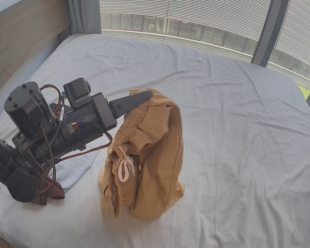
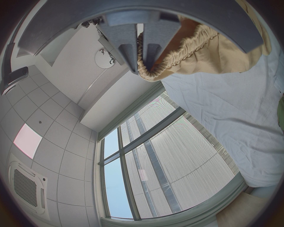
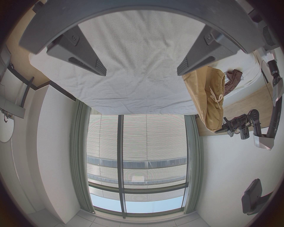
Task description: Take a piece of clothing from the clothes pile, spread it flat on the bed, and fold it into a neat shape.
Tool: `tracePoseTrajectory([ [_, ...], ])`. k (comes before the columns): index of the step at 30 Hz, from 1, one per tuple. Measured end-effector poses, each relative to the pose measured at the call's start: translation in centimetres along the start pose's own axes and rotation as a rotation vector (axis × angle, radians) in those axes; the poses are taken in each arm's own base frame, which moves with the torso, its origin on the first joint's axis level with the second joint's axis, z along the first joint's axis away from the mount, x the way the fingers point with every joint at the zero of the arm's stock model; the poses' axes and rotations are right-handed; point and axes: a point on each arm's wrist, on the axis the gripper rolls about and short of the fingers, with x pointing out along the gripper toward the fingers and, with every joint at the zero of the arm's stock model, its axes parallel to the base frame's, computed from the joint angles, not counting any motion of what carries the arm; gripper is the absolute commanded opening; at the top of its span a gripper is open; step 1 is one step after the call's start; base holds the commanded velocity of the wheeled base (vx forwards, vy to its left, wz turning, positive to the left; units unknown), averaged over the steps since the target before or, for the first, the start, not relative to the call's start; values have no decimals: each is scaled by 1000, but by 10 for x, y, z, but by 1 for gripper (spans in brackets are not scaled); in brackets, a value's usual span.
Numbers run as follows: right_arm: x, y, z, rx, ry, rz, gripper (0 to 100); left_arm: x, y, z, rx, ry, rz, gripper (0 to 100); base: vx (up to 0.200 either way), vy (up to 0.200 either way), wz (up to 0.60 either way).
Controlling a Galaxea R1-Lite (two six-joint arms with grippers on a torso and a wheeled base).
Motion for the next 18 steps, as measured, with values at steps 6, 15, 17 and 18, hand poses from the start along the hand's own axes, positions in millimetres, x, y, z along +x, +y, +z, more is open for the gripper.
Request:
tracePoseTrajectory([
  [6,0,0,0,1,0,0,100,-3,11,3,4,-9,32,0,0,0,0],
  [15,0,0,4,5,-39,0,100,-3,15,4,5,-12,43,0,0,0,0],
  [17,-2,0,12,5,-83,1,100,-3,15,4,6,-13,43,0,0,0,0],
  [18,-4,0,19,5,-113,2,100,-4,15,5,6,-14,43,0,0,0,0],
])
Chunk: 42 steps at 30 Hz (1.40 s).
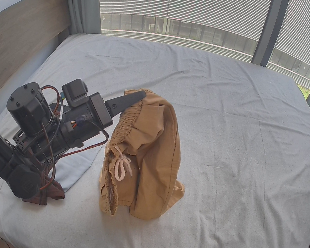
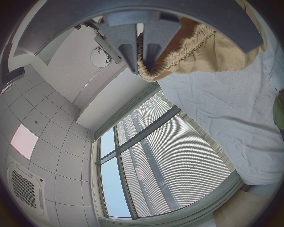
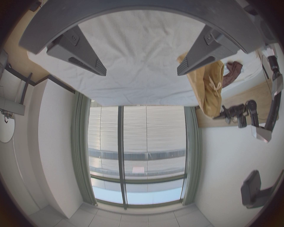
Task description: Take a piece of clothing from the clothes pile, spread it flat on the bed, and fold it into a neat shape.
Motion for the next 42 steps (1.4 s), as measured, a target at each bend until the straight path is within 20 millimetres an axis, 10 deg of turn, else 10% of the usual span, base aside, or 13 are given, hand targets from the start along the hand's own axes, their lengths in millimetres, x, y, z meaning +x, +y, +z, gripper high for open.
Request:
tracePoseTrajectory([
  [10,16,-1,75,73,-50,117,100,-2,0,4,9,-11,2,0,0,0,0],
  [20,98,19,107,285,179,376,100,-4,0,12,38,-34,6,0,0,0,0],
  [33,212,66,65,353,451,517,100,-6,8,24,77,-68,27,0,0,0,0],
  [42,252,94,11,375,602,541,100,-7,14,31,93,-89,41,0,0,0,0],
])
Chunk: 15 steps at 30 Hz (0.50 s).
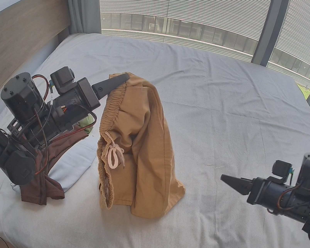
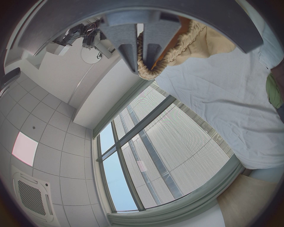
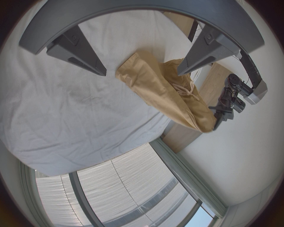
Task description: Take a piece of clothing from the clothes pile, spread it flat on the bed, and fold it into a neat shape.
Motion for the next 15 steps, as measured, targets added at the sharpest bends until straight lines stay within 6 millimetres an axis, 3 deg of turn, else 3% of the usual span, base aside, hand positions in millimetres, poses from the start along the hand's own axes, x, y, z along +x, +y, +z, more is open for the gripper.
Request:
tracePoseTrajectory([
  [15,69,-18,-42,58,150,-4,100,3,17,6,19,-37,42,0,0,0,0],
])
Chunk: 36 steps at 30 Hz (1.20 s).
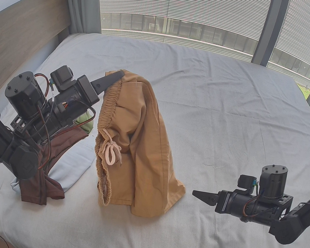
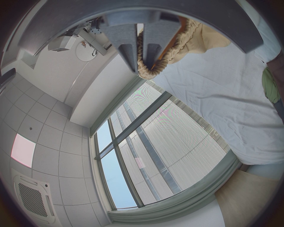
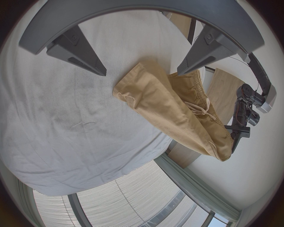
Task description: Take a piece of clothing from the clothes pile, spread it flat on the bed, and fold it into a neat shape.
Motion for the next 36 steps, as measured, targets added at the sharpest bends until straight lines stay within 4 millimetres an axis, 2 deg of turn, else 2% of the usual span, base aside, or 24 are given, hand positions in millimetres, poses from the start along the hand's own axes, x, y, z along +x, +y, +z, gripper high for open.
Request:
tracePoseTrajectory([
  [4,19,-5,-10,40,-1,16,100,2,5,1,4,-16,17,0,0,0,0],
  [12,54,0,-41,122,84,50,100,2,10,2,4,-24,29,0,0,0,0],
  [36,120,-5,-56,154,123,55,100,4,15,7,12,-46,38,0,0,0,0],
])
